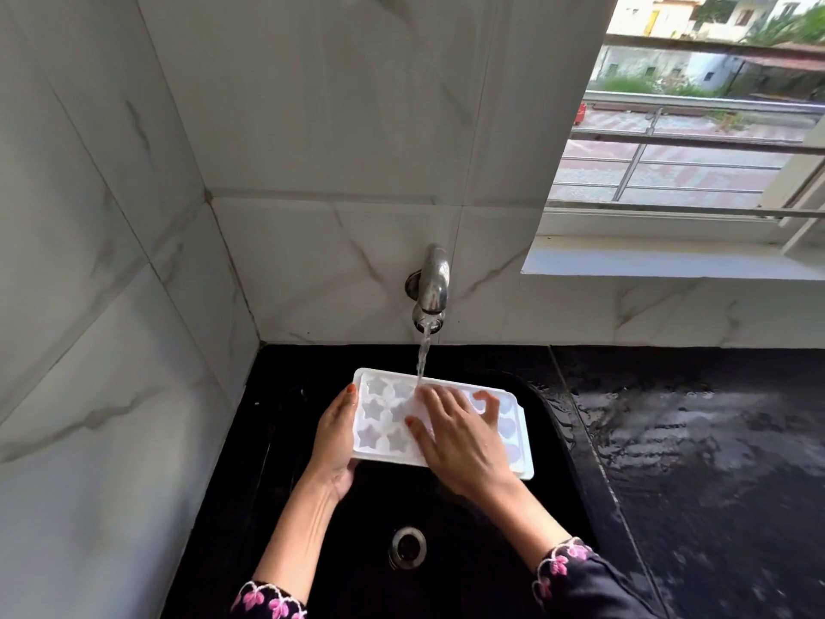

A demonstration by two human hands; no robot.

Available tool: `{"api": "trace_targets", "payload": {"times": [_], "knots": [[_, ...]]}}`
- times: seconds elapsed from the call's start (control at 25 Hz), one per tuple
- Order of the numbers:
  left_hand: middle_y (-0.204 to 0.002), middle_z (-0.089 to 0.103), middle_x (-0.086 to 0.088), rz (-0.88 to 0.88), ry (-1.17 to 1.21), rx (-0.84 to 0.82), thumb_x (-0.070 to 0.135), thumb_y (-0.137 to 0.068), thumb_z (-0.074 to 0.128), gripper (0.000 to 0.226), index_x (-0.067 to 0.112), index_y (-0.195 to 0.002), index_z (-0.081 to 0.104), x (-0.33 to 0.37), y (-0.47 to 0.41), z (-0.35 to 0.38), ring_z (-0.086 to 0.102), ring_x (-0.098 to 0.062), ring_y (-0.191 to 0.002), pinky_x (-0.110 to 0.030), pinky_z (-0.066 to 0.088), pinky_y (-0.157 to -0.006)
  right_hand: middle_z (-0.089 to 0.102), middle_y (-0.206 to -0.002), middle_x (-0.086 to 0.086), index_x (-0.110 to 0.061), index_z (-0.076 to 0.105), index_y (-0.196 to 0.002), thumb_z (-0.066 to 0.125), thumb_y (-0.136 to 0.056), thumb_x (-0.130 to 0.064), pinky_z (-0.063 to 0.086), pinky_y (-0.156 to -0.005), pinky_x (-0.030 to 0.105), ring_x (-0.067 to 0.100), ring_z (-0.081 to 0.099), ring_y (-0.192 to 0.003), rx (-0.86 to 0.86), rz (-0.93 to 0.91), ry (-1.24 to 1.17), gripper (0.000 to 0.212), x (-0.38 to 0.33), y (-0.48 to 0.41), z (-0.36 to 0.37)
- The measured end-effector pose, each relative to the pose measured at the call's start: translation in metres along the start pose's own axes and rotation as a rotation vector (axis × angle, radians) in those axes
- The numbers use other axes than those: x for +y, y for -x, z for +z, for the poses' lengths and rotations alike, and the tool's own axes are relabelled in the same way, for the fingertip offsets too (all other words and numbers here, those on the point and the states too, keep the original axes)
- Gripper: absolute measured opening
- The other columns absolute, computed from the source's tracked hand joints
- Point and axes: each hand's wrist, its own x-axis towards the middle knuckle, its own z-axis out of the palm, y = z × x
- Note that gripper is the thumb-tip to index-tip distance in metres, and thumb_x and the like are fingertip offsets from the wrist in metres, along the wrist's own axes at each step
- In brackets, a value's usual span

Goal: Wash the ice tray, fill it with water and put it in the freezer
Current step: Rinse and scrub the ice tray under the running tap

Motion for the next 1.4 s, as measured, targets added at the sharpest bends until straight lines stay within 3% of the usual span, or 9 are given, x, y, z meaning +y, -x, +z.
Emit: {"api": "trace_targets", "payload": {"times": [0.12,0.2,0.36,0.48,0.72,1.04,1.24,1.32,1.4], "knots": [[-0.111,0.071,-0.018,0.015,-0.020,0.016,0.034,-0.102,0.046,0.037,0.007,-0.119,0.065,-0.001,0.000,-0.001,0.069,-0.027,-0.089,-0.036,0.059,-0.073,0.055,-0.138,-0.009,-0.023,0.039,-0.146,0.033,-0.101,-0.048,0.021,-0.104,0.052,0.017,0.040,-0.133,-0.094,0.227,-0.084,0.052,-0.030,-0.004,0.003],[-0.113,0.070,-0.019,0.027,-0.003,0.051,0.034,-0.101,0.048,0.037,0.007,-0.119,0.065,0.001,-0.001,-0.013,0.069,-0.027,-0.089,-0.036,0.058,-0.073,0.048,-0.145,-0.011,-0.029,0.031,-0.149,0.030,-0.101,-0.053,0.014,-0.107,0.049,0.016,0.027,-0.140,-0.195,0.135,-0.107,0.054,-0.022,-0.001,0.002],[-0.115,0.070,-0.019,0.031,0.015,0.052,0.036,-0.100,0.049,0.039,0.007,-0.121,0.065,0.006,-0.001,-0.029,0.069,-0.034,-0.100,-0.043,0.058,-0.079,0.054,-0.143,-0.011,-0.030,0.037,-0.147,0.032,-0.100,-0.056,0.027,-0.105,0.045,0.018,0.044,-0.131,-0.177,-0.149,-0.047,0.054,0.003,-0.002,-0.002],[-0.117,0.069,-0.022,0.014,0.019,0.041,0.036,-0.099,0.050,0.040,0.006,-0.120,0.066,0.010,-0.004,-0.029,0.066,-0.037,-0.106,-0.047,0.053,-0.090,0.055,-0.139,-0.012,-0.029,0.043,-0.142,0.033,-0.100,-0.052,0.035,-0.096,0.040,0.018,0.049,-0.124,-0.103,-0.050,-0.151,0.049,-0.008,0.007,0.010],[-0.115,0.069,-0.023,-0.078,0.083,-0.052,0.043,-0.087,0.056,0.054,0.003,-0.122,0.064,0.008,0.005,-0.034,0.072,-0.028,-0.088,-0.038,0.061,-0.072,0.054,-0.130,-0.002,-0.019,0.048,-0.132,0.048,-0.100,-0.038,0.036,-0.095,0.041,0.022,0.056,-0.111,-0.056,0.106,-0.311,0.037,-0.011,-0.005,0.015],[-0.121,0.066,-0.026,-0.007,0.100,0.045,0.041,-0.095,0.055,0.050,0.003,-0.126,0.062,0.009,-0.005,-0.036,0.063,-0.042,-0.110,-0.053,0.056,-0.089,0.073,-0.102,-0.008,-0.021,0.061,-0.120,0.040,-0.095,-0.046,0.028,-0.086,0.046,0.023,0.061,-0.104,0.041,0.135,0.162,0.041,-0.027,-0.002,0.005],[-0.123,0.067,-0.020,0.008,0.075,0.089,0.055,-0.076,0.068,0.067,0.009,-0.124,0.065,0.009,-0.006,-0.037,0.061,-0.041,-0.117,-0.062,0.044,-0.101,0.056,-0.093,-0.008,-0.018,0.050,-0.123,0.050,-0.097,-0.027,0.027,-0.101,0.045,0.028,0.039,-0.124,-0.101,0.572,-0.452,0.028,-0.049,-0.023,-0.008],[-0.124,0.067,-0.020,0.016,0.078,0.089,0.056,-0.075,0.069,0.069,0.009,-0.125,0.065,0.011,-0.008,-0.043,0.061,-0.040,-0.117,-0.061,0.045,-0.101,0.055,-0.100,-0.010,-0.021,0.045,-0.133,0.050,-0.098,-0.032,0.025,-0.103,0.045,0.027,0.036,-0.128,-0.167,0.433,-0.447,0.037,-0.041,-0.018,-0.007],[-0.124,0.067,-0.019,0.030,0.083,0.112,0.052,-0.079,0.068,0.064,0.009,-0.125,0.065,0.012,-0.010,-0.051,0.061,-0.040,-0.118,-0.060,0.045,-0.102,0.057,-0.133,-0.005,-0.024,0.032,-0.147,0.040,-0.101,-0.048,0.024,-0.101,0.044,0.025,0.035,-0.131,-0.261,0.101,-0.196,0.052,-0.022,-0.005,-0.005]]}}
